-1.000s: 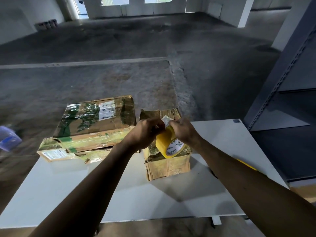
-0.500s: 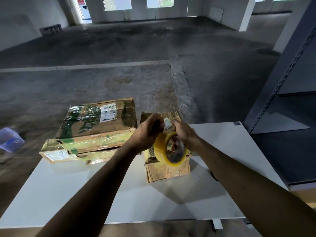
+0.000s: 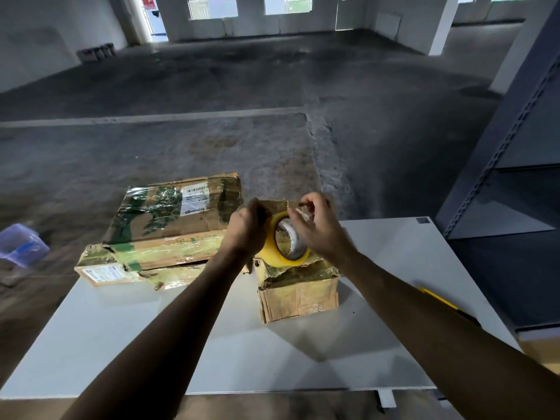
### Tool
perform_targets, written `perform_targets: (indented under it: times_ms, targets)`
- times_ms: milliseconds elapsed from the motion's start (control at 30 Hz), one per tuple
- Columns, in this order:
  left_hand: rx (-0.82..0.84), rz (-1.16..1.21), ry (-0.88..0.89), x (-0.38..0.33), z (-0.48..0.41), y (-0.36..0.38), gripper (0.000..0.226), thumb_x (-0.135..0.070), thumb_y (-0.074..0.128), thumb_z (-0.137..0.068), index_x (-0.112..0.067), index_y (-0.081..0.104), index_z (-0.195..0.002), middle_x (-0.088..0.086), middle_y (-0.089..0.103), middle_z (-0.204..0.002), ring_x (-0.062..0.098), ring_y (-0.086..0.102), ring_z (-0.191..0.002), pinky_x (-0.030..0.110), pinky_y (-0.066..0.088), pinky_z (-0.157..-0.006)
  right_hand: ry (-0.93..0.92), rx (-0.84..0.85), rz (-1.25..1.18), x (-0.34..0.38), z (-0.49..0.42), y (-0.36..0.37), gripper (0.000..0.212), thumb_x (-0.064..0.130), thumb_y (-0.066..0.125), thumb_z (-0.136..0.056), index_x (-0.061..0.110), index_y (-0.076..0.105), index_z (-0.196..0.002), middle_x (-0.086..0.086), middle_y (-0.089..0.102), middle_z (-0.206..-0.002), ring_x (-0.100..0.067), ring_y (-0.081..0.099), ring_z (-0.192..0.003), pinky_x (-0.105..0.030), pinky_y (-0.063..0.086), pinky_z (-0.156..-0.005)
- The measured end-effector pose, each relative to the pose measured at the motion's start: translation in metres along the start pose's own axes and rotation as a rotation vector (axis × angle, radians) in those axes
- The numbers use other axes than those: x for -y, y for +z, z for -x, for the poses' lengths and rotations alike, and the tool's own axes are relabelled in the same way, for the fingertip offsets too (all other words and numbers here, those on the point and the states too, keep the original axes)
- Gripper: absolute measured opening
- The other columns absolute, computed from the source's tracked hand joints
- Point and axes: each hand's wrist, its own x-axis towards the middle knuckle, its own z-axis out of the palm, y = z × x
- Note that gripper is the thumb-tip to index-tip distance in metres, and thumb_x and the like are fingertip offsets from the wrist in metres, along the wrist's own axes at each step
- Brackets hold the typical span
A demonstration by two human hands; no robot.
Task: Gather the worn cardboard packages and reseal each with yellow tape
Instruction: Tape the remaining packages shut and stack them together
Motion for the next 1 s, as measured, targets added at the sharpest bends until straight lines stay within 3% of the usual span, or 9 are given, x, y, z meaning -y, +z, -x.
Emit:
perform_targets:
  times_ms: [133, 233, 367, 467, 533, 667, 767, 900, 1000]
  targets:
    - [0.025, 0.041, -0.226, 0.001, -0.004, 0.0, 0.019, -0.014, 0.055, -0.097, 0.002, 0.063, -0.103, 0.021, 0.068, -0.102, 0.038, 0.063, -0.098, 0.028, 0.037, -0.066, -0.21, 0.333, 0.086, 0.01, 0.007, 0.0, 0.032, 0.043, 0.06, -0.096, 0.014, 0.063, -0.11, 0.002, 0.065, -0.102, -0.007, 0.06, -0.093, -0.02, 0.049, -0.079]
    - [0.033, 0.181, -0.311, 0.001, -0.008, 0.001, 0.02, -0.012, 0.05, -0.096, -0.002, 0.064, -0.085, 0.014, 0.067, -0.082, 0.039, 0.065, -0.087, 0.029, 0.039, -0.06, -0.317, 0.447, 0.279, 0.004, 0.012, 0.005, 0.033, 0.041, 0.058, -0.096, 0.014, 0.064, -0.113, -0.003, 0.069, -0.101, -0.017, 0.065, -0.087, -0.035, 0.056, -0.078]
    - [-0.025, 0.245, -0.361, 0.006, -0.007, 0.004, 0.026, -0.016, 0.047, -0.099, -0.008, 0.059, -0.078, 0.004, 0.059, -0.071, 0.037, 0.063, -0.076, 0.029, 0.038, -0.058, -0.284, 0.47, 0.289, 0.012, 0.011, 0.004, 0.016, 0.035, 0.055, -0.1, 0.021, 0.06, -0.095, 0.01, 0.058, -0.077, -0.007, 0.058, -0.067, -0.025, 0.048, -0.063]
    - [-0.137, 0.367, -0.409, 0.003, -0.002, 0.001, 0.032, -0.017, 0.05, -0.1, -0.01, 0.057, -0.07, 0.007, 0.055, -0.069, 0.022, 0.048, -0.058, 0.03, 0.033, -0.055, -0.166, 0.474, 0.333, 0.017, 0.007, 0.001, 0.034, 0.046, 0.05, -0.1, 0.016, 0.061, -0.11, 0.002, 0.064, -0.08, -0.009, 0.062, -0.07, -0.029, 0.05, -0.066]
    - [-0.209, 0.411, -0.451, 0.001, -0.001, -0.005, 0.024, -0.017, 0.049, -0.102, -0.01, 0.063, -0.083, 0.005, 0.06, -0.078, 0.016, 0.05, -0.063, 0.028, 0.035, -0.052, -0.042, 0.414, 0.364, 0.01, 0.006, 0.0, 0.051, 0.056, 0.047, -0.099, 0.013, 0.059, -0.123, -0.004, 0.069, -0.082, -0.016, 0.068, -0.074, -0.034, 0.055, -0.073]
    - [-0.352, 0.528, -0.544, 0.015, 0.003, -0.017, 0.019, -0.014, 0.048, -0.103, -0.014, 0.065, -0.093, 0.001, 0.065, -0.082, 0.013, 0.057, -0.072, 0.024, 0.043, -0.057, 0.091, 0.28, 0.518, -0.006, 0.002, -0.003, 0.068, 0.077, 0.044, -0.087, 0.012, 0.063, -0.093, -0.002, 0.069, -0.067, -0.013, 0.069, -0.058, -0.034, 0.06, -0.065]
    - [-0.404, 0.619, -0.688, 0.032, 0.01, -0.018, 0.019, -0.015, 0.05, -0.103, -0.008, 0.067, -0.102, 0.0, 0.063, -0.081, 0.01, 0.056, -0.071, 0.012, 0.039, -0.048, 0.094, 0.267, 0.602, -0.014, -0.003, -0.005, 0.068, 0.08, 0.047, -0.083, 0.014, 0.059, -0.081, -0.002, 0.063, -0.066, -0.017, 0.065, -0.059, -0.03, 0.055, -0.054]
    - [-0.322, 0.709, -0.936, 0.066, 0.031, 0.001, 0.033, -0.027, 0.06, -0.098, 0.001, 0.067, -0.082, 0.007, 0.062, -0.073, 0.018, 0.053, -0.069, 0.02, 0.038, -0.058, 0.104, 0.221, 0.538, -0.024, -0.01, 0.0, 0.066, 0.077, 0.061, -0.077, 0.013, 0.055, -0.059, 0.0, 0.05, -0.054, -0.013, 0.045, -0.049, -0.025, 0.034, -0.047]
    - [-0.288, 0.761, -0.992, 0.089, 0.048, 0.014, 0.029, -0.022, 0.066, -0.094, 0.006, 0.07, -0.101, 0.008, 0.066, -0.078, 0.017, 0.057, -0.069, 0.028, 0.041, -0.071, 0.076, 0.218, 0.416, -0.034, -0.017, 0.0, 0.072, 0.07, 0.068, -0.075, -0.001, 0.062, -0.065, -0.007, 0.052, -0.052, -0.016, 0.042, -0.046, -0.027, 0.033, -0.047]
